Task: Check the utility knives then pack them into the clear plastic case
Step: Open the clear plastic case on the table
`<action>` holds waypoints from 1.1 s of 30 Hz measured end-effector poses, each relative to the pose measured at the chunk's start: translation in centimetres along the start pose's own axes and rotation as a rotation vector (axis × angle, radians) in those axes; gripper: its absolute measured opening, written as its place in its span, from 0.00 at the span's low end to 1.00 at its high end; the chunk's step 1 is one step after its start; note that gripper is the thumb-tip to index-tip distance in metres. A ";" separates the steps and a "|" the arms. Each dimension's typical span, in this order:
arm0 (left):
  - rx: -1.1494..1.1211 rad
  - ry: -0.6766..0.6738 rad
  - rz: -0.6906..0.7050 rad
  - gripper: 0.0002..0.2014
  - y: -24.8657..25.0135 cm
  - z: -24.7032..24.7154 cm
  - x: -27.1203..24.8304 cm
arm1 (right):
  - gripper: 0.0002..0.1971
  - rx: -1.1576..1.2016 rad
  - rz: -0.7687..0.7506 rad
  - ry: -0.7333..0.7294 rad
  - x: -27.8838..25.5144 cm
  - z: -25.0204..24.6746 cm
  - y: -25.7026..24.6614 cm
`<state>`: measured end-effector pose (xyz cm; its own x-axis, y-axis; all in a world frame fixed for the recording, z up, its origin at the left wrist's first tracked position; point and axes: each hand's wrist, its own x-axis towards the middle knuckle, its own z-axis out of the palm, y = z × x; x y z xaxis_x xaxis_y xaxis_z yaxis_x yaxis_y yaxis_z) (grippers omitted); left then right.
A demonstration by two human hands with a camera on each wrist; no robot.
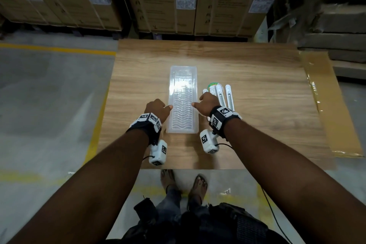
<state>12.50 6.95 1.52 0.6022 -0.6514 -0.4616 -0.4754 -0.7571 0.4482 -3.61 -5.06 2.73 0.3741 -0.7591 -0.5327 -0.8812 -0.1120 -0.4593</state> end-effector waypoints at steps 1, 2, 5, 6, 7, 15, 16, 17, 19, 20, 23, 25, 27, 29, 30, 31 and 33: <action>-0.007 0.000 0.004 0.25 0.4 -0.1 0.6 | 0.29 0.009 0.007 0.019 0.2 -0.1 -0.4; -0.013 0.001 0.009 0.26 0.7 -0.2 1.2 | 0.30 0.021 0.006 0.045 0.7 -0.1 -0.6; -0.005 -0.008 0.030 0.26 1.6 0.1 3.1 | 0.30 0.040 0.032 0.081 2.2 0.1 -1.4; 0.000 -0.001 0.037 0.25 1.7 0.3 3.5 | 0.30 0.037 0.039 0.081 2.4 0.2 -1.4; -0.004 0.004 0.027 0.24 1.7 0.5 3.7 | 0.30 0.031 0.047 0.081 2.5 0.3 -1.5; 0.062 -0.013 0.016 0.25 1.9 1.0 5.0 | 0.26 -0.097 0.083 0.095 3.0 0.8 -2.7; 0.075 -0.011 0.016 0.26 2.1 1.0 4.9 | 0.24 -0.109 0.081 0.096 3.1 0.8 -2.8; 0.088 -0.014 0.015 0.27 2.2 1.0 4.8 | 0.24 -0.109 0.077 0.088 3.1 0.8 -2.9; 0.109 -0.030 0.017 0.28 2.2 1.0 4.9 | 0.23 -0.091 0.075 0.056 3.2 0.6 -3.0; 0.111 -0.041 0.020 0.28 2.1 0.9 5.1 | 0.23 -0.073 0.079 0.031 3.3 0.3 -2.9; 0.080 -0.089 0.053 0.31 2.2 0.3 6.0 | 0.28 -0.024 0.094 -0.069 3.9 -1.0 -2.8; 0.031 -0.089 0.066 0.31 2.5 -0.3 6.7 | 0.31 0.007 0.095 -0.106 4.7 -1.8 -2.7; -0.031 -0.060 0.070 0.30 2.9 -0.9 7.7 | 0.35 0.028 0.082 -0.087 5.7 -2.5 -2.8; -0.073 -0.027 0.077 0.29 3.5 -1.5 8.9 | 0.37 0.055 0.069 -0.038 6.6 -3.2 -3.0; -0.076 -0.018 0.083 0.29 3.9 -1.7 9.5 | 0.38 0.063 0.060 -0.015 7.2 -3.6 -3.1; -0.071 -0.011 0.085 0.29 4.3 -2.0 10.1 | 0.38 0.060 0.051 0.001 7.6 -3.8 -3.3; -0.052 -0.007 0.090 0.30 5.3 -2.3 11.3 | 0.37 0.052 0.042 0.024 8.6 -4.0 -3.6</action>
<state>18.22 -4.34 0.46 0.5534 -0.7175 -0.4230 -0.4937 -0.6916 0.5271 1.65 -13.74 2.63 0.3298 -0.7776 -0.5353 -0.8794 -0.0468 -0.4738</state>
